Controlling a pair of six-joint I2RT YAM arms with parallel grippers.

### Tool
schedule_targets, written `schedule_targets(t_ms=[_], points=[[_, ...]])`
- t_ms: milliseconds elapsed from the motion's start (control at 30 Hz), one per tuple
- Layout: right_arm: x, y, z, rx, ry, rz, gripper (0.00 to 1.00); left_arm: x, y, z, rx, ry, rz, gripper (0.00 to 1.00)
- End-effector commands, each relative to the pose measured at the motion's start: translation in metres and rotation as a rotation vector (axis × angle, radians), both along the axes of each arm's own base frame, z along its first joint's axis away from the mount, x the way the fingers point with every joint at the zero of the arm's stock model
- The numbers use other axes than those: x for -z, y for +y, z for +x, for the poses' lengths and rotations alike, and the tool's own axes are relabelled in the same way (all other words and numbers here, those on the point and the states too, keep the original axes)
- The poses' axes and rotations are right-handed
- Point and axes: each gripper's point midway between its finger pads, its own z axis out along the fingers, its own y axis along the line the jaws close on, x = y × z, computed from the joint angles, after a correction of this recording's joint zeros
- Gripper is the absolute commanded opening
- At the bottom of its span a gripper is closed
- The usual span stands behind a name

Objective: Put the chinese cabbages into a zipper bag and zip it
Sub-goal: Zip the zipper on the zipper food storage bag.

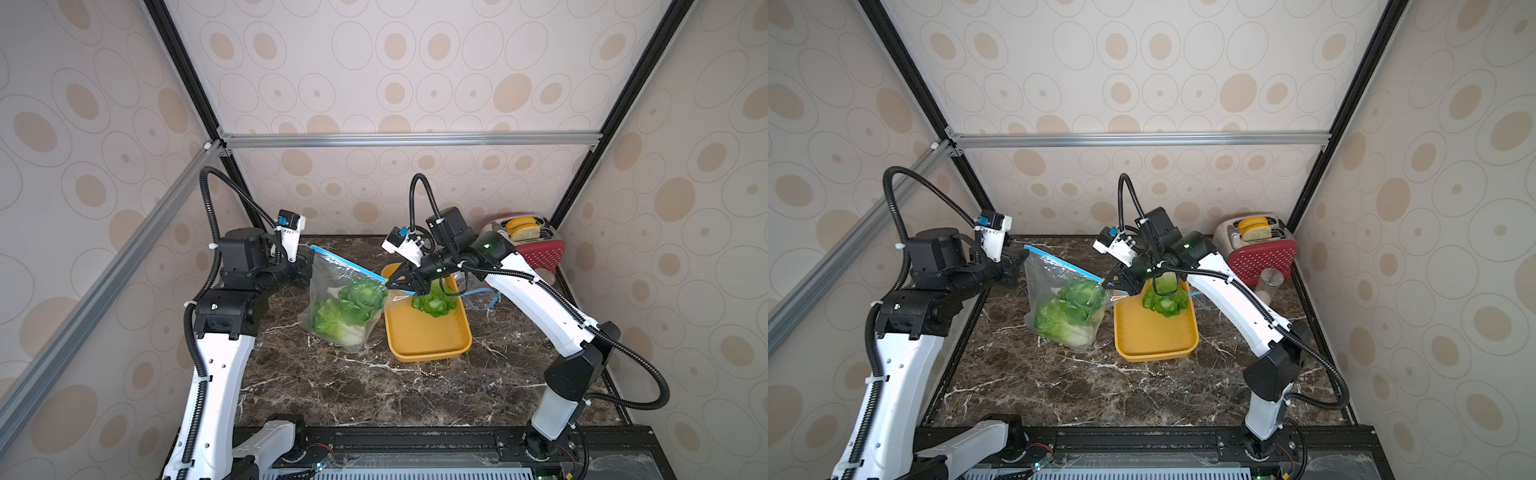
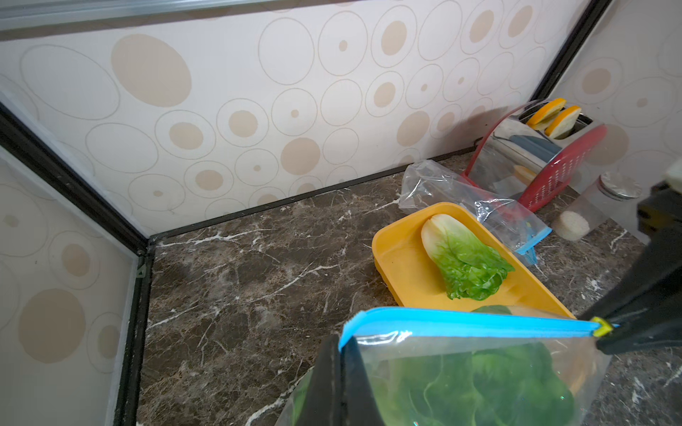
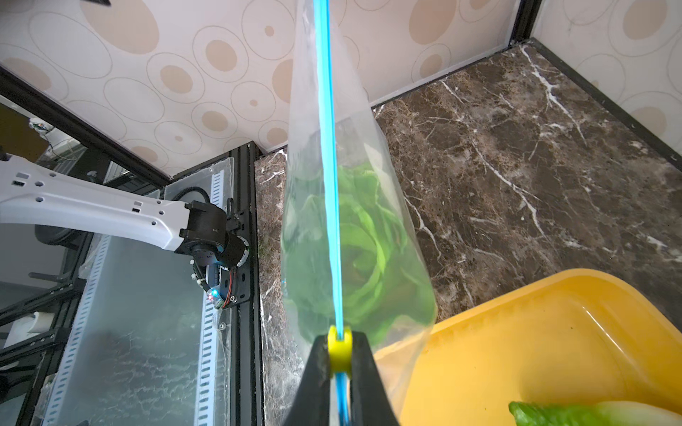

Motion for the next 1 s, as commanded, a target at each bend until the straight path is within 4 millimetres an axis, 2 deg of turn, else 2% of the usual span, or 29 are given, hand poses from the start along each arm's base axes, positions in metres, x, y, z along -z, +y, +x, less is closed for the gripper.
schedule_targets(t_ms=[0, 500, 700, 800, 867, 967], points=[[0.009, -0.020, -0.001, 0.059, 0.023, -0.058, 0.01, -0.030, 0.027, 0.005, -0.138, -0.087, 0.018, 0.00], [0.026, -0.046, 0.000, 0.139, 0.044, -0.132, 0.01, -0.031, 0.046, 0.014, -0.253, -0.073, 0.017, 0.00], [0.001, -0.028, 0.007, 0.129, 0.061, -0.051, 0.03, -0.036, 0.059, 0.021, -0.327, -0.089, 0.027, 0.00], [0.005, -0.028, 0.012, 0.137, 0.063, -0.083, 0.03, -0.041, 0.068, 0.022, -0.368, -0.093, 0.051, 0.00], [0.008, -0.027, 0.021, 0.165, 0.051, -0.095, 0.05, -0.043, 0.069, 0.024, -0.370, -0.095, 0.051, 0.00], [-0.007, -0.010, 0.022, 0.129, 0.082, -0.013, 0.12, -0.042, 0.067, 0.031, -0.358, -0.091, 0.036, 0.00]])
